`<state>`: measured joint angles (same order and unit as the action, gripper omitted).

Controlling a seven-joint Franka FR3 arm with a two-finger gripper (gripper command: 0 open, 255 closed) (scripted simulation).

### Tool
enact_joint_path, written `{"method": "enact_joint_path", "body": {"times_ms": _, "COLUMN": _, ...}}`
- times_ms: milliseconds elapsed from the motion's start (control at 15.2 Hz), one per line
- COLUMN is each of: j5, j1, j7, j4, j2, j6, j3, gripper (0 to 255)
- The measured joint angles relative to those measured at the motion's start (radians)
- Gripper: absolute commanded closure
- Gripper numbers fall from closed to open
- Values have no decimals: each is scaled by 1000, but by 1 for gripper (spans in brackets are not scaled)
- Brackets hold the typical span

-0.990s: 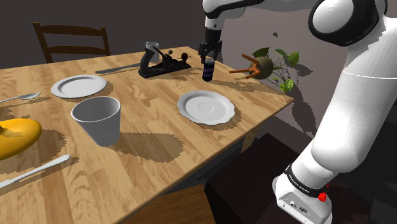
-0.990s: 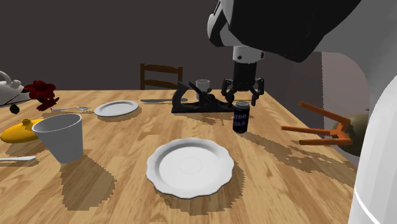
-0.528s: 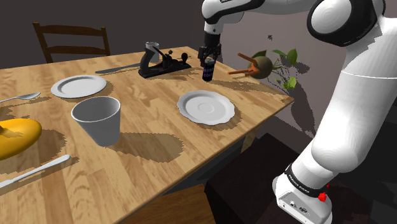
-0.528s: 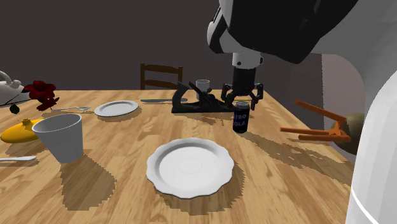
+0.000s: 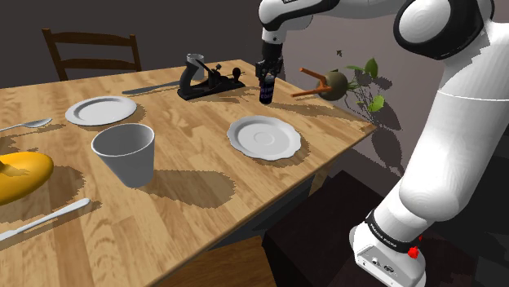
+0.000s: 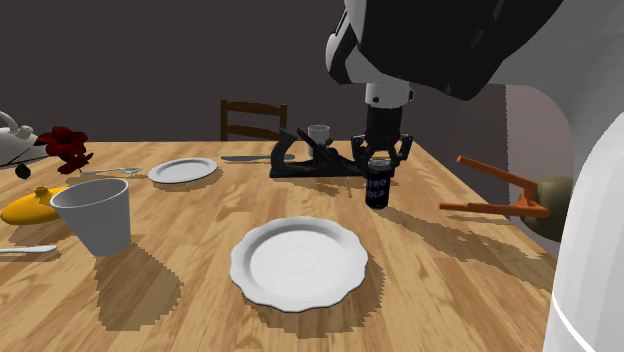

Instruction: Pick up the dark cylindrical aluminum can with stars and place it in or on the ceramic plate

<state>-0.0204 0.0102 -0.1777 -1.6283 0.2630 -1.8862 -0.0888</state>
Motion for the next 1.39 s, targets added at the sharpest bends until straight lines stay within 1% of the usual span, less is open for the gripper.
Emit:
{"method": "enact_joint_path", "body": {"times_ms": 330, "j5": 0, "j1": 0, "j7": 0, "j4": 0, "j2": 0, "j6": 0, "j3": 0, "gripper": 255}}
{"method": "enact_joint_path", "body": {"times_ms": 462, "j5": 0, "j1": 0, "j7": 1, "j4": 12, "j2": -3, "j6": 15, "j3": 0, "gripper": 255}}
{"method": "enact_joint_path", "body": {"times_ms": 792, "j5": 1, "j1": -1, "j7": 2, "j4": 60, "j2": -13, "j6": 73, "j3": 0, "gripper": 255}}
{"method": "enact_joint_path", "body": {"times_ms": 1386, "j5": 0, "j1": 2, "j7": 1, "j4": 199, "j2": -1, "j6": 200, "j3": -1, "gripper": 255}}
